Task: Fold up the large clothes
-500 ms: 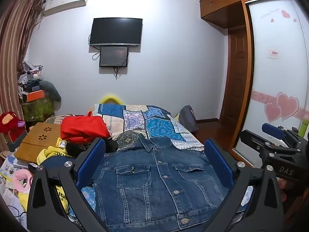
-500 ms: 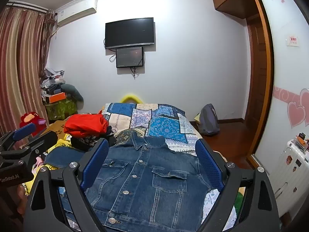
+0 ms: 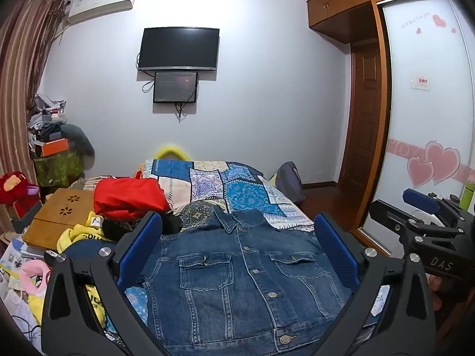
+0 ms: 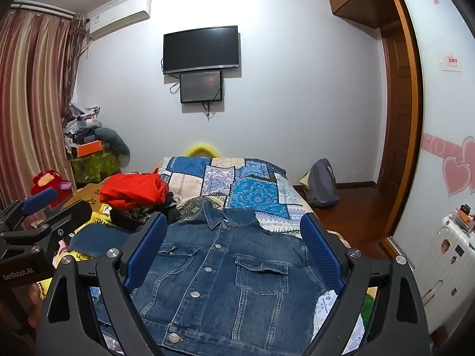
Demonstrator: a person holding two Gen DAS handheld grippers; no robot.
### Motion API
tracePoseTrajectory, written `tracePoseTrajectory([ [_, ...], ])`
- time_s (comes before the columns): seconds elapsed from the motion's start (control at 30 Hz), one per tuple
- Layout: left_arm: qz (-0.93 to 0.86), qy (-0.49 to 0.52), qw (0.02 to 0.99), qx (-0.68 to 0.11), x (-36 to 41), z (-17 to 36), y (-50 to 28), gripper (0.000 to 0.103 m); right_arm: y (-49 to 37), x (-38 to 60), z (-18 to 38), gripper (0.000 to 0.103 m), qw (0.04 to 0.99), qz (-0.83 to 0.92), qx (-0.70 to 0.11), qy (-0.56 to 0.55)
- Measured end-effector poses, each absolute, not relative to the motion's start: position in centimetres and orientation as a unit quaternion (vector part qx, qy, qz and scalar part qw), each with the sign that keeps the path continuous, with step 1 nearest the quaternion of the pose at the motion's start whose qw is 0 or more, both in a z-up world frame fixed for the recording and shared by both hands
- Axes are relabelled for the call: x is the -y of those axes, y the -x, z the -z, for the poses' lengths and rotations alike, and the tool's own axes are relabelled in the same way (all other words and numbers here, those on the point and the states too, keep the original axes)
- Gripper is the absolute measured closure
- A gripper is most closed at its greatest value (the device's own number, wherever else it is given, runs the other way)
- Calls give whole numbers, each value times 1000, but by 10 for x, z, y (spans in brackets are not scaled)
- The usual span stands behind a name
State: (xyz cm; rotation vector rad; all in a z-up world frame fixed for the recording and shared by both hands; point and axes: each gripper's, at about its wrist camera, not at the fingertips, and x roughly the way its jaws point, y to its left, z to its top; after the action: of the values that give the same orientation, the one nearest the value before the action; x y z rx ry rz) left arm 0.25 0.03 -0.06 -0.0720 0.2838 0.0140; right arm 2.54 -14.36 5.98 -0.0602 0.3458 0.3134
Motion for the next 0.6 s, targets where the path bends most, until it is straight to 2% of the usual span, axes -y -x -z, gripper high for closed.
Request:
tracePoseTrajectory([
  [0.6,-9,40,989,-142,-4,3,-4,0,-22,136,-60,13,972,-156,-173,31],
])
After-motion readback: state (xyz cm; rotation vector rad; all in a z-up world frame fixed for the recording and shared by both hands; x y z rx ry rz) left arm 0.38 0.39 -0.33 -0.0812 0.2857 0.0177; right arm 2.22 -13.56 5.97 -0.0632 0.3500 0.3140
